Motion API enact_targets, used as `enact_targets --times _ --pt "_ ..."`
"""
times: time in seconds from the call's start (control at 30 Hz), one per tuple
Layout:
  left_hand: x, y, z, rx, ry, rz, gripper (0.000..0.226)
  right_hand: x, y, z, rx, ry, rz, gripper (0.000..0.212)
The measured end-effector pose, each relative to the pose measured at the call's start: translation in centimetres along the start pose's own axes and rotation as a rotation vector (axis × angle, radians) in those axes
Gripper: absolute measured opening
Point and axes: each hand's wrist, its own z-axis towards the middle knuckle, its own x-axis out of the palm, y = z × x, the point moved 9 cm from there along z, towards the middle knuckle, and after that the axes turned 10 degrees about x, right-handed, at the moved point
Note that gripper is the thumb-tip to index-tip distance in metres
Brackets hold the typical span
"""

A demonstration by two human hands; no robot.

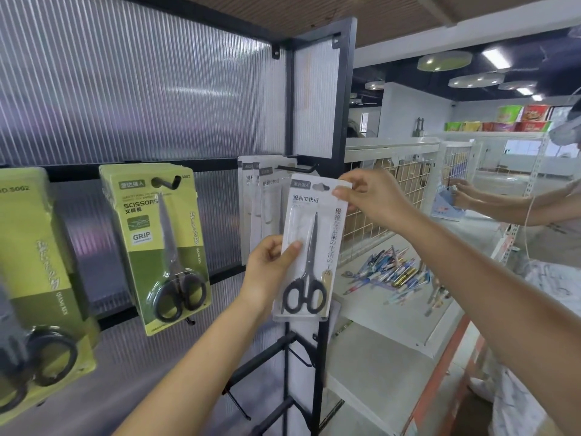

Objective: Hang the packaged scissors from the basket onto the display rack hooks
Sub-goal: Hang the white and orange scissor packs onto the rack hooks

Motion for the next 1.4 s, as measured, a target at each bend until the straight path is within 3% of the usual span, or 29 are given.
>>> enact_targets --times 0.17,0.47,0.93,1.4 --pt "-0.4 -0.2 0.3 0.026 0.009 0.087 0.014 0.0 0.3 0.6 -0.004 -0.007 -0.019 0.011" --pt "-0.2 1.1 0.3 -0.044 0.031 0.119 0.013 -0.8 1.6 1.5 -0.010 -0.049 0.085 0.018" --pt "0.0 0.0 0.8 0.052 0.020 0.201 0.026 -0.7 1.7 2.7 -0.013 -0.061 0.072 0.028" --pt "-0.3 -1.3 1.1 0.151 0.014 0.269 0.032 -0.6 2.1 2.4 -0.027 -0.049 0.193 0.007"
